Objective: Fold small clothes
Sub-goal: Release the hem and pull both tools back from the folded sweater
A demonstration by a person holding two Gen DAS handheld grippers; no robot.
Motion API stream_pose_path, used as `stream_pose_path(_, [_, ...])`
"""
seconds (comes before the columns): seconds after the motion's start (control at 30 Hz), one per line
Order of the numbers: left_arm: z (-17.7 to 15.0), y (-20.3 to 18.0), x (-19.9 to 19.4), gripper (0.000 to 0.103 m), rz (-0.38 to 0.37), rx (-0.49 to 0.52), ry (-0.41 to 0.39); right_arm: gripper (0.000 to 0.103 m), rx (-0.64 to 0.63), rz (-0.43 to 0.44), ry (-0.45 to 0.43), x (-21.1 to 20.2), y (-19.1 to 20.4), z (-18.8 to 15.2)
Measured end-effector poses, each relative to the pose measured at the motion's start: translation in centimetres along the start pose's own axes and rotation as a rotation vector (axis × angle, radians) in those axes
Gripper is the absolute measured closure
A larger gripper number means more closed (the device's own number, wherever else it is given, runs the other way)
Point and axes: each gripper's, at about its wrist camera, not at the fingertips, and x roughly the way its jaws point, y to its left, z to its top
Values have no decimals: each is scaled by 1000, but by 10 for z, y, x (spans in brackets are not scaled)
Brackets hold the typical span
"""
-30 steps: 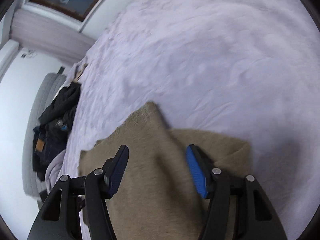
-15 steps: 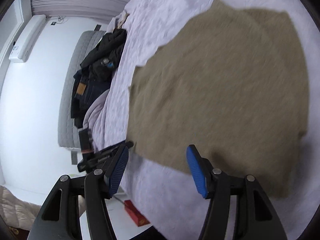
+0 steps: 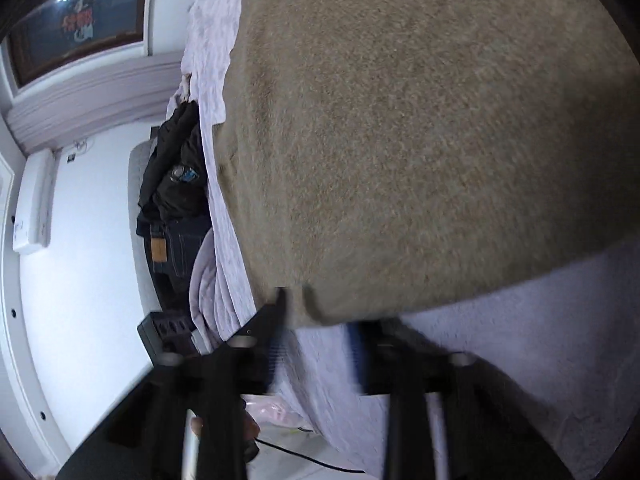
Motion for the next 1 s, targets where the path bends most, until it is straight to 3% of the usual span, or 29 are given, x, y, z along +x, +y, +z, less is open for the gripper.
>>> stream_pose_path(0.1, [-14, -6, 1, 93, 45, 71, 15, 95, -89, -21, -26, -5, 25, -4])
stream_pose_path(0.2, [-27, -2, 11, 93, 68, 88, 30, 96, -165, -111, -20, -10, 33, -11])
stream_pose_path(0.27, [-32, 6, 15, 93, 52, 49, 28, 96, -143, -175, -13, -6, 22, -11])
stream_pose_path(0.37, [-43, 17, 10, 93, 59, -3, 15, 96, -115, -185, -13, -3, 11, -13])
stream_pose_path(0.47, [-51, 25, -5, 93, 120, -66, -29, 96, -143, -210, 0, -1, 17, -16])
stream_pose_path(0.6, [-52, 33, -11, 92, 174, -157, -5, 95, -223, -283, 33, 5, 35, -24])
stream_pose_path(0.7, [-53, 30, -15, 92, 218, -159, -14, 95, -268, -315, 45, 5, 48, -29])
stream_pose_path(0.87, [-47, 8, -2, 92, 228, -153, -3, 95, -308, -340, 49, 2, 54, -30])
stream_pose_path(0.9, [-47, 5, -1, 84, 234, -151, -3, 95, -313, -342, 49, 3, 56, -30])
stream_pose_path(0.93, [-47, 2, 1, 45, 235, -153, 0, 95, -317, -344, 50, 2, 55, -31])
stream_pose_path(1.0, [-47, -3, 2, 0, 236, -164, -14, 95, -326, -350, 47, 0, 52, -31])
